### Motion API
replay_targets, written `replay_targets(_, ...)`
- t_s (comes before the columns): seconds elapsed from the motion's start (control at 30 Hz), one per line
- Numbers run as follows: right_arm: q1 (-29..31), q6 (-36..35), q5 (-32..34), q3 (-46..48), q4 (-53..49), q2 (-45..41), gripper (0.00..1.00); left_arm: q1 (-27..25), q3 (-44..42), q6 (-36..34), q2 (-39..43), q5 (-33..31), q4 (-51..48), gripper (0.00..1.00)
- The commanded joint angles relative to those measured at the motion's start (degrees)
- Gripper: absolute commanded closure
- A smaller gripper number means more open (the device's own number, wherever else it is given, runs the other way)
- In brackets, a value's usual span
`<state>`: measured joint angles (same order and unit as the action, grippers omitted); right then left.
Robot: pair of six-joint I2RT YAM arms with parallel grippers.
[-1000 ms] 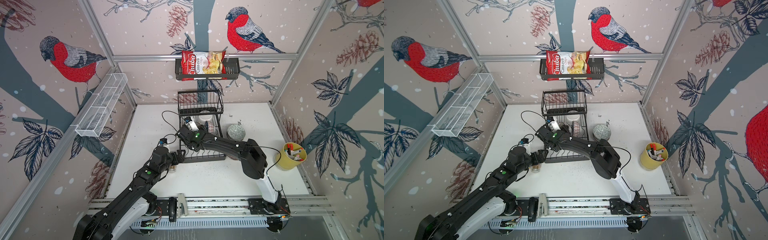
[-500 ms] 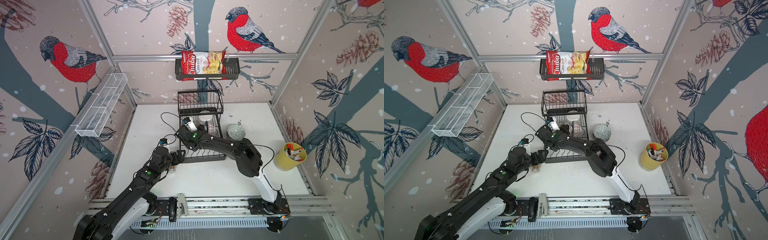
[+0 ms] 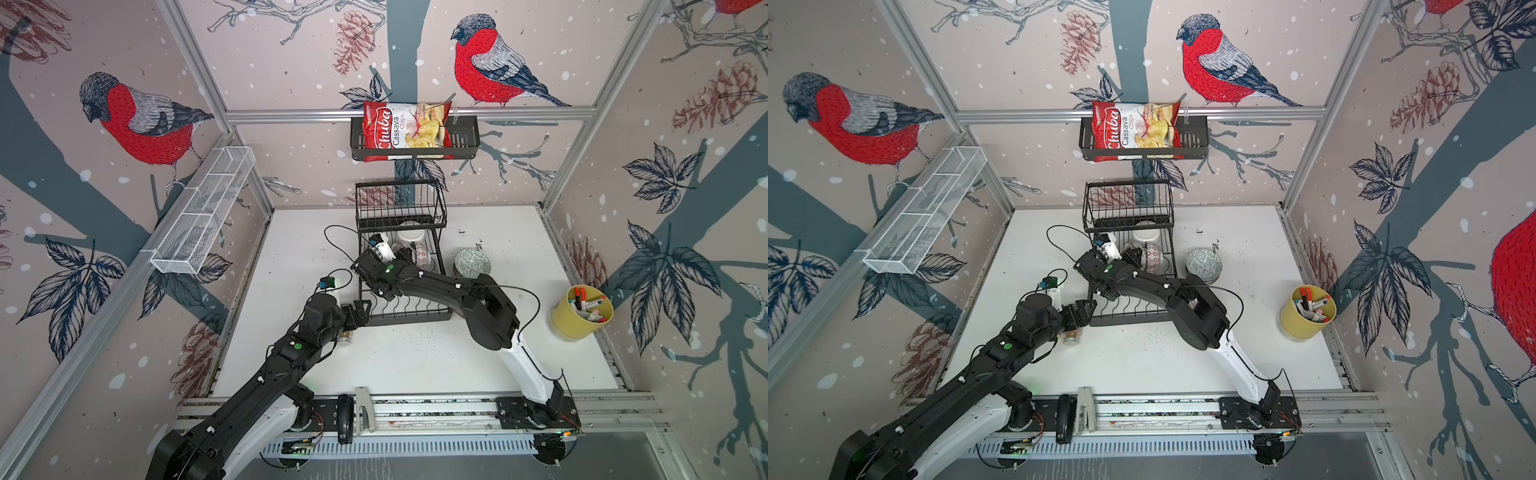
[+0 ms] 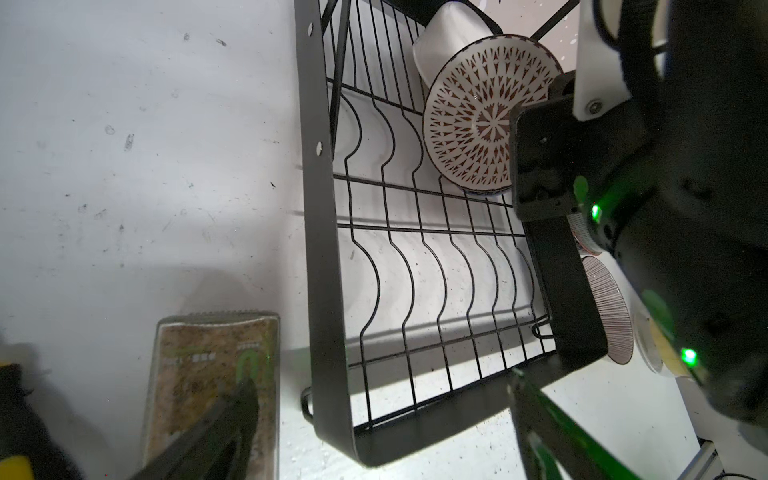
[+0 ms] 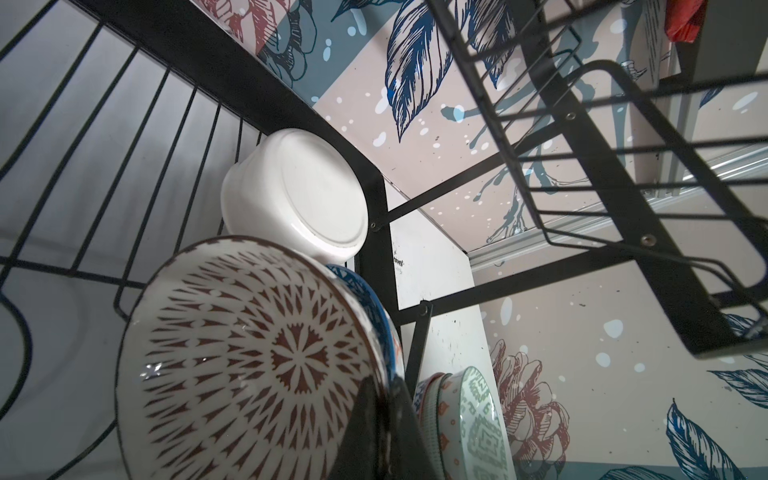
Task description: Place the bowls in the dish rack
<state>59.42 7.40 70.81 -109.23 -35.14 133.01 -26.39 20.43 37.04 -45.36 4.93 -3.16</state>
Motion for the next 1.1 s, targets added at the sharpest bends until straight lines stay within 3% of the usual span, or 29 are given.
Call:
replay_targets(0.0, -0.29, -0.45, 4.24, -0.72, 1.80, 0.45, 1.00, 0.11, -0.17, -0.81, 0.07, 0.78, 2.28, 0.06)
replay_targets(1.07, 0.41, -4.67, 5.20, -2.29, 5.28, 5.98, 1.00, 0.09, -0.41, -0.71, 0.08, 0.08, 2.19, 0.06)
